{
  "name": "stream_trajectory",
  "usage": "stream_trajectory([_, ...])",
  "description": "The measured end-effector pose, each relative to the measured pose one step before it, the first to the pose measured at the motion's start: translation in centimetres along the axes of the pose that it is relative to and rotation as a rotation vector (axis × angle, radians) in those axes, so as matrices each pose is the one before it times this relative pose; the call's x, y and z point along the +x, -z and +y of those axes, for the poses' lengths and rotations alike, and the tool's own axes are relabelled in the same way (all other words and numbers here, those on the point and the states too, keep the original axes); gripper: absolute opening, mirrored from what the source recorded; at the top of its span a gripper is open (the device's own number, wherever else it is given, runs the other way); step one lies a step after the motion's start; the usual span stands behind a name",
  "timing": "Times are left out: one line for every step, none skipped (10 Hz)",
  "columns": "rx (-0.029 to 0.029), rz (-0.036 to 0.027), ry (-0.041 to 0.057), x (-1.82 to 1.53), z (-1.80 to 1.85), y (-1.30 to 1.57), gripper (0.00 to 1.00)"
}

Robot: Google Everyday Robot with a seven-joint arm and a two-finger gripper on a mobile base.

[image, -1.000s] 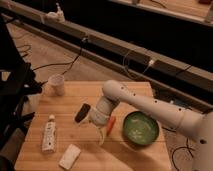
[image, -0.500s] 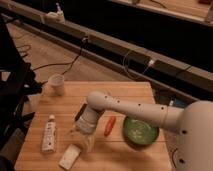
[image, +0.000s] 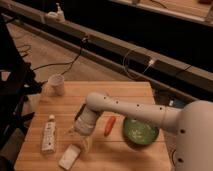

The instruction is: Place the white sponge in the ceramic cup

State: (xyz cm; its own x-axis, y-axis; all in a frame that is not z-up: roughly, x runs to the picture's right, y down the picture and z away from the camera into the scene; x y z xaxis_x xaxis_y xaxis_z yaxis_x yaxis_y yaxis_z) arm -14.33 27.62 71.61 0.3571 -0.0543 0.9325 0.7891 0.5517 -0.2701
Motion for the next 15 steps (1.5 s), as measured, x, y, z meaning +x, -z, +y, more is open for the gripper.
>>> stream_trajectory([-0.00174,-0.03527,-0.02187,0.248,0.264,-0.871,0.8])
stream_trajectory([-0.00715,-0.03418,-0.02156,0.376,0.34,-1.047,0.8])
stream_trajectory([-0.00768,-0.02361,-0.01416,0.295,0.189,-0.799,0.8])
stream_trajectory([-0.01592,-0.02977,-0.01834,0.498,0.253,-1.216,0.8])
stream_trajectory([-0.00888,-0.01754,-0.01073,0.462,0.145,-0.71,0.8])
stream_trajectory([-0.00607,-0.01452,-0.01167,0.525,0.192,-0.564,0.8])
stream_trajectory([-0.00427,-0.01355,-0.01391,0.584,0.189,-0.51,0.8])
stream_trajectory([-0.00451,-0.00931,-0.01054,0.505,0.09,-0.478,0.8])
stream_trajectory([-0.00422,-0.00389,-0.00642,0.4,0.091,-0.33,0.77])
stream_trajectory([-0.00155,0.00001,-0.00144,0.253,-0.046,-0.065,0.69])
stream_trajectory([-0.00534,0.00427,0.00495,0.043,-0.113,-0.047,0.58])
stream_trajectory([-0.00651,0.01117,0.00869,0.028,-0.093,0.086,0.47])
stream_trajectory([0.00165,0.00706,0.00747,-0.097,-0.269,0.091,0.38])
stream_trajectory([0.00038,0.00245,0.00924,-0.246,-0.24,0.02,0.28])
stream_trajectory([-0.00087,-0.00022,0.0106,-0.363,-0.204,-0.02,0.16])
